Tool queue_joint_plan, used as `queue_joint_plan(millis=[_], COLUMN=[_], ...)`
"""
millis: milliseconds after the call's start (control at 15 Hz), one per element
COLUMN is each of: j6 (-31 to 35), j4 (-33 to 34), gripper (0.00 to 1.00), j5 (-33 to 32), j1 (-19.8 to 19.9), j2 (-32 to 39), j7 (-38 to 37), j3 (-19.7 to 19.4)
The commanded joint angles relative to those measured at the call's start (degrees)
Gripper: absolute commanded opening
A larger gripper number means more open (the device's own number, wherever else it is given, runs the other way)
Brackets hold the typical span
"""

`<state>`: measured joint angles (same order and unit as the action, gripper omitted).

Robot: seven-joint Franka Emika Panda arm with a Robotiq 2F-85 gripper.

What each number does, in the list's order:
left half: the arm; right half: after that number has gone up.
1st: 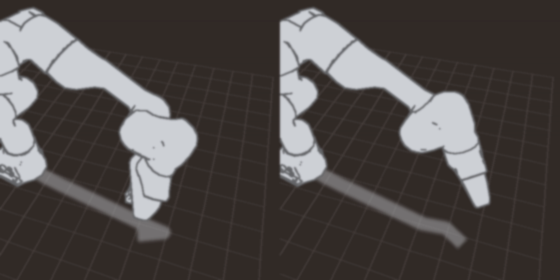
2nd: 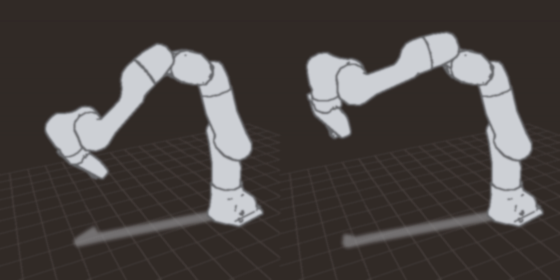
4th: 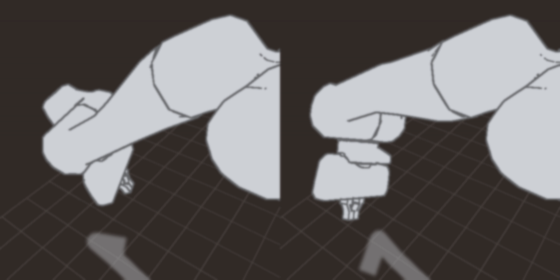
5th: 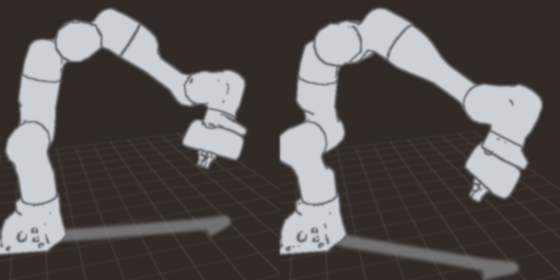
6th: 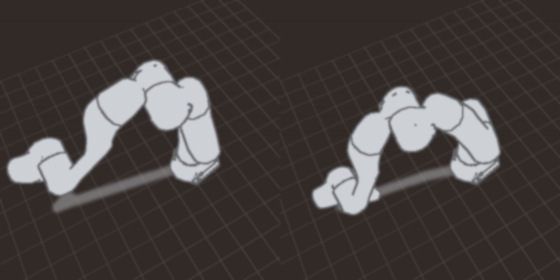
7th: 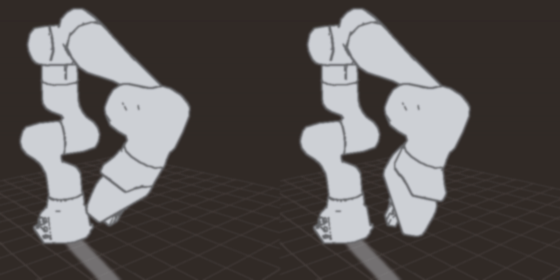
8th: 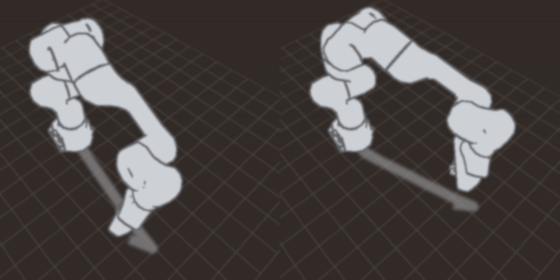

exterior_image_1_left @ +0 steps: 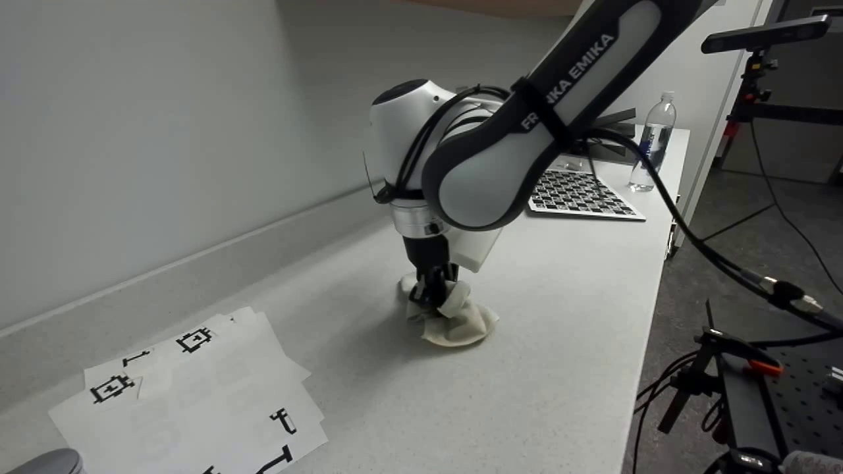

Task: Use the cloth to wipe the counter

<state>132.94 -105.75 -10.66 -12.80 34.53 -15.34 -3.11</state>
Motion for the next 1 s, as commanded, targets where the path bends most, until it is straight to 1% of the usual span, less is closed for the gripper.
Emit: queue_joint_plan(millis=[0,200,400,533,667,933], j6=[2.2,1.5,2.4,1.7,2.1,3.7], j4=[-13.3,-19.1,-22.7,-23.1,-23.2,-20.9], gripper=[0.04,0.04,0.04,0.04,0.04,0.04], j5=[0.0,-0.3,-1.2,-0.1,-0.9,-1.9], j1=[1.7,2.2,2.3,3.0,2.8,2.2], j2=[-6.1,-9.2,-11.5,-12.4,-12.9,-13.7], j7=[2.3,3.4,3.5,4.7,4.6,3.2], j3=[1.2,1.4,1.1,1.8,1.7,1.7])
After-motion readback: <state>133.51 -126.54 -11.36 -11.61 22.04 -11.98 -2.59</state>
